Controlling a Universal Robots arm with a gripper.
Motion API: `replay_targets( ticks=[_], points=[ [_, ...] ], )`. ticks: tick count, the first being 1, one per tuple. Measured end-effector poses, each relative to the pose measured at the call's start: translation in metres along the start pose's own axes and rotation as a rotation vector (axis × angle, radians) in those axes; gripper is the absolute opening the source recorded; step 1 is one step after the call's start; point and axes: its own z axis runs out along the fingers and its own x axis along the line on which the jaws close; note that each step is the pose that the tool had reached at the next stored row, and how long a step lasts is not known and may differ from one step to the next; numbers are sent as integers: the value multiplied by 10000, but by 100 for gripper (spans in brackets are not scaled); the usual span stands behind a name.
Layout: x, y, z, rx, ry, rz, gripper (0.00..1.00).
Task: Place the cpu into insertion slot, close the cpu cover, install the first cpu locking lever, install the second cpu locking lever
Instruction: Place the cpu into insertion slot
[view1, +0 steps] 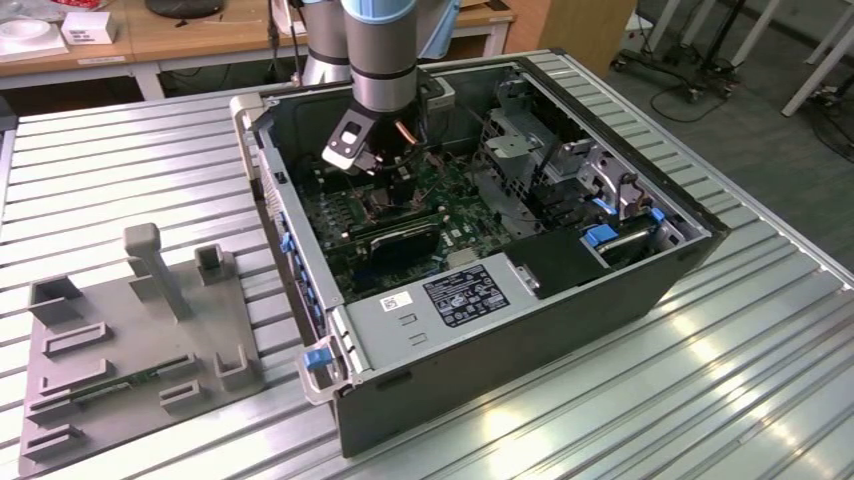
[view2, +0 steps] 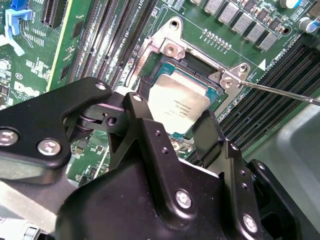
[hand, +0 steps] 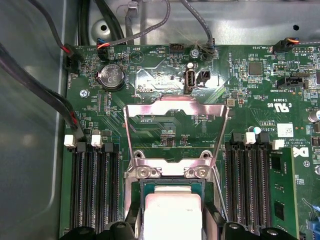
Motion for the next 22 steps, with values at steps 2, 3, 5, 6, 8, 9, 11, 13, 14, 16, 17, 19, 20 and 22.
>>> replay_targets(
  ticks=[2, 3, 5, 6, 8, 9, 11, 13, 14, 16, 17, 19, 20, 22],
  points=[
    [0, 1, -11, 0, -1, 0, 61],
    [0, 2, -23, 0, -1, 0, 61],
    [0, 5, -60, 0, -1, 1, 61],
    [0, 8, -84, -1, 1, 1, 61],
    [0, 12, -135, 0, -1, 1, 61],
    [0, 15, -161, -1, 1, 1, 61],
    [0, 19, -215, 0, 0, 0, 61],
    [0, 24, -263, 0, 0, 0, 61],
    [0, 25, -279, 1, -1, 0, 61],
    [1, 26, -282, -2, 2, 0, 61],
    [1, 26, -283, -3, 4, 0, 61],
    [0, 27, -293, -1, 1, 0, 61],
    [0, 27, -294, -1, 1, 0, 61],
    [0, 27, -297, 0, 0, 0, 61]
  ],
)
